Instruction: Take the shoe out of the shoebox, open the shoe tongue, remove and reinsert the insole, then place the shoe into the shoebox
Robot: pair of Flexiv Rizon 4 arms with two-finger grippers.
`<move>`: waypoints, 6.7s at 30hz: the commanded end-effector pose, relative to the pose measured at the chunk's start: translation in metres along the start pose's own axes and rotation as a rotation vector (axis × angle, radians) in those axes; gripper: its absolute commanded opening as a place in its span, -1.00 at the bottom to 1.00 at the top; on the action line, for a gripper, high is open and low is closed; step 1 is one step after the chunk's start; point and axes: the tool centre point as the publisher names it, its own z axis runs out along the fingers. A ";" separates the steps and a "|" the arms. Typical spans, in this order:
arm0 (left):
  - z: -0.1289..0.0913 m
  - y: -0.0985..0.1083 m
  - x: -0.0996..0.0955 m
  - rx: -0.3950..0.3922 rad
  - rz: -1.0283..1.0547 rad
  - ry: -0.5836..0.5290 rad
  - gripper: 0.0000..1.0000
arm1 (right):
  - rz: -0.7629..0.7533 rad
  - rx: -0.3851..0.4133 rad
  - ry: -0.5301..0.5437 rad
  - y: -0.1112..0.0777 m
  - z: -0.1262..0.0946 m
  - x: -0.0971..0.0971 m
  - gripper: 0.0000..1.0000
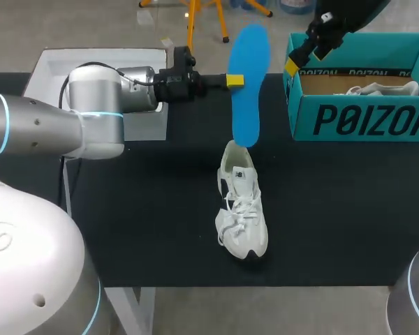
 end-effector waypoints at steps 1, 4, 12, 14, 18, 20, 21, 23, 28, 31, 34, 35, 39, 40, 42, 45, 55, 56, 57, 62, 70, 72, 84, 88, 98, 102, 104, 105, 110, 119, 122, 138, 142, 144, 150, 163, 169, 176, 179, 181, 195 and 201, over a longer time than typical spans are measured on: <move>-0.001 0.006 0.001 0.012 -0.018 -0.009 -1.00 | 0.001 0.002 -0.001 0.001 0.001 0.000 1.00; 0.000 0.005 -0.004 0.003 -0.070 -0.021 -1.00 | 0.001 0.002 -0.001 0.001 0.001 0.000 1.00; 0.003 0.003 -0.009 0.000 -0.116 -0.034 -1.00 | 0.001 0.002 -0.001 0.001 0.001 0.000 1.00; 0.003 0.003 -0.009 0.000 -0.116 -0.034 -1.00 | 0.001 0.002 -0.001 0.001 0.001 0.000 1.00; 0.003 0.003 -0.009 0.000 -0.116 -0.034 -1.00 | 0.001 0.002 -0.001 0.001 0.001 0.000 1.00; 0.003 0.003 -0.009 0.000 -0.116 -0.034 -1.00 | 0.001 0.002 -0.001 0.001 0.001 0.000 1.00; 0.003 0.003 -0.009 0.000 -0.116 -0.034 -1.00 | 0.031 0.000 -0.009 -0.001 -0.001 0.001 1.00; 0.003 0.003 -0.009 0.000 -0.116 -0.034 -1.00 | 0.050 0.029 -0.056 0.000 0.001 0.009 1.00; 0.003 0.003 -0.009 0.000 -0.116 -0.034 -1.00 | 0.048 0.051 -0.106 0.011 0.015 0.038 1.00; 0.003 0.003 -0.009 0.000 -0.116 -0.034 -1.00 | 0.034 0.047 -0.101 0.018 0.023 0.053 1.00; 0.003 0.003 -0.009 0.000 -0.116 -0.034 -1.00 | 0.031 0.033 -0.097 0.020 0.023 0.058 1.00; 0.003 0.003 -0.009 0.000 -0.116 -0.034 -1.00 | 0.031 0.029 -0.096 0.019 0.022 0.057 1.00; 0.003 0.003 -0.009 0.000 -0.116 -0.034 -1.00 | 0.037 0.014 -0.093 0.009 0.010 0.046 1.00; 0.003 0.003 -0.009 0.000 -0.116 -0.034 -1.00 | 0.037 0.015 -0.095 0.007 0.008 0.043 1.00; 0.003 0.003 -0.009 0.000 -0.116 -0.034 -1.00 | 0.036 0.009 -0.084 0.003 0.003 0.037 1.00; 0.003 0.003 -0.009 0.000 -0.116 -0.034 -1.00 | 0.028 0.002 -0.063 -0.001 -0.001 0.031 1.00; 0.003 0.003 -0.009 0.000 -0.116 -0.034 -1.00 | 0.034 0.011 -0.072 -0.001 -0.003 0.030 1.00; 0.003 0.003 -0.009 0.000 -0.116 -0.034 -1.00 | 0.034 0.011 -0.072 -0.001 -0.003 0.030 1.00; 0.003 0.003 -0.009 0.000 -0.116 -0.034 -1.00 | 0.034 0.011 -0.072 -0.001 -0.003 0.030 1.00; 0.003 0.003 -0.009 0.000 -0.116 -0.034 -1.00 | 0.034 0.011 -0.072 -0.001 -0.003 0.030 1.00; 0.021 0.020 0.028 -0.241 0.513 0.067 -1.00 | 0.034 0.011 -0.072 -0.001 -0.003 0.030 1.00; 0.017 0.027 0.035 -0.247 0.589 0.068 -1.00 | 0.034 0.011 -0.072 -0.001 -0.003 0.030 1.00; 0.006 0.050 0.035 -0.152 0.664 0.055 -1.00 | 0.034 0.011 -0.072 -0.001 -0.003 0.030 1.00; 0.006 0.049 0.034 -0.147 0.637 0.054 -1.00 | 0.034 0.011 -0.072 -0.001 -0.003 0.030 1.00; 0.006 0.049 0.034 -0.147 0.637 0.054 -1.00 | 0.034 0.011 -0.072 -0.001 -0.003 0.030 1.00; 0.006 0.049 0.034 -0.147 0.637 0.054 -1.00 | 0.034 0.011 -0.072 -0.001 -0.003 0.030 1.00; 0.006 0.049 0.034 -0.147 0.637 0.054 -1.00 | 0.034 0.011 -0.072 -0.001 -0.003 0.030 1.00; 0.006 0.049 0.034 -0.147 0.637 0.054 -1.00 | 0.034 0.011 -0.072 -0.001 -0.003 0.030 1.00; 0.017 0.028 0.058 -0.086 0.978 0.145 -1.00 | 0.034 0.011 -0.072 -0.001 -0.003 0.030 1.00; 0.009 0.054 0.071 -0.247 1.449 0.315 -1.00 | 0.034 0.011 -0.072 -0.001 -0.003 0.030 1.00; 0.005 0.062 0.072 -0.256 1.535 0.318 -1.00 | 0.034 0.011 -0.072 -0.001 -0.003 0.030 1.00; 0.005 0.074 0.061 -0.257 1.618 0.250 -1.00 | 0.034 0.011 -0.072 -0.001 -0.003 0.030 1.00; 0.005 0.074 0.061 -0.257 1.618 0.250 -1.00 | 0.034 0.011 -0.072 -0.001 -0.003 0.030 1.00; 0.005 0.074 0.061 -0.257 1.618 0.250 -1.00 | 0.034 0.011 -0.072 -0.001 -0.003 0.030 1.00; 0.005 0.074 0.061 -0.257 1.618 0.250 -1.00 | 0.034 0.011 -0.072 -0.001 -0.003 0.030 1.00; 0.006 0.087 0.076 -0.271 2.547 0.475 -1.00 | 0.034 0.011 -0.072 -0.001 -0.003 0.030 1.00; -0.002 0.088 0.078 -0.219 2.687 0.452 -1.00 | 0.034 0.011 -0.072 -0.001 -0.003 0.030 1.00; -0.002 0.085 0.069 -0.253 2.723 0.500 -1.00 | 0.034 0.011 -0.072 -0.001 -0.003 0.030 1.00; 0.000 0.083 0.062 -0.281 2.703 0.481 -1.00 | 0.034 0.011 -0.072 -0.001 -0.003 0.030 1.00; 0.000 0.082 0.053 -0.325 2.521 0.406 -1.00 | 0.034 0.011 -0.072 -0.001 -0.003 0.030 1.00; 0.000 0.082 0.053 -0.325 2.521 0.406 -1.00 | 0.034 0.011 -0.072 -0.001 -0.003 0.030 1.00; -0.010 0.050 0.048 -0.324 2.792 0.509 -1.00 | 0.034 0.011 -0.072 -0.001 -0.003 0.030 1.00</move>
